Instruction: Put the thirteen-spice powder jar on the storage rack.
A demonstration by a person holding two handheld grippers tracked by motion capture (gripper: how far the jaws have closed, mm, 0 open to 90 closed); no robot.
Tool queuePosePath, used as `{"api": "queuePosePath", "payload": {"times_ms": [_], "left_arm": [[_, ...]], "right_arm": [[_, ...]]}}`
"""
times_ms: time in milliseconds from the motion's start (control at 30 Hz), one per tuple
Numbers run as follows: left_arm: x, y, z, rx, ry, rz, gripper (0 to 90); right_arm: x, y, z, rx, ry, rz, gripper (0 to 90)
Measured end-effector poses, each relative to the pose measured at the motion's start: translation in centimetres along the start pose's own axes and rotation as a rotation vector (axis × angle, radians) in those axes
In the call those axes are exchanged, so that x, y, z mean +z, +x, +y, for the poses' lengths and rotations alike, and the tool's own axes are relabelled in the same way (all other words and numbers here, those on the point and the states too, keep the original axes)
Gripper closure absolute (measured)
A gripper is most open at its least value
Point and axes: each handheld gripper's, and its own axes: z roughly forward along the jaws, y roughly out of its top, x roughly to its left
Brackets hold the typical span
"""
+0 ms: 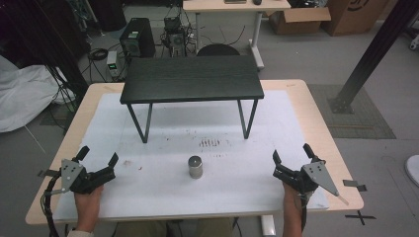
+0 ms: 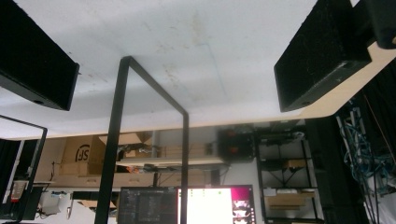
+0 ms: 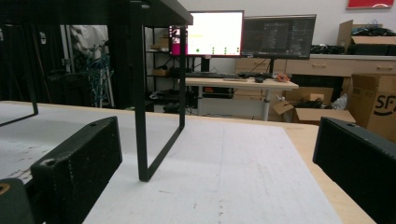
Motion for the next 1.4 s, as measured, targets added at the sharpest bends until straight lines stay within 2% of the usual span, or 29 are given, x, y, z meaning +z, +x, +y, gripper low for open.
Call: {"api": "queuePosePath", "payload": {"times_ms": [667, 1100, 1400], "left_arm": [[0.0, 0.0, 0.0, -0.001, 0.0, 0.001, 0.3], [0.0, 0.0, 0.0, 0.0, 0.001, 0.0, 0.3], [0.0, 0.0, 0.0, 0.0, 0.002, -0.001, 0.4]], "right_arm": [[-0.1, 1.7, 1.9, 0.002, 0.035, 0.098, 1.5], [0.2, 5.1, 4.8, -0.007, 0.039, 0.25, 1.6], [0.8, 7.0, 6.0, -0.012, 0.048, 0.329, 1.6]]}}
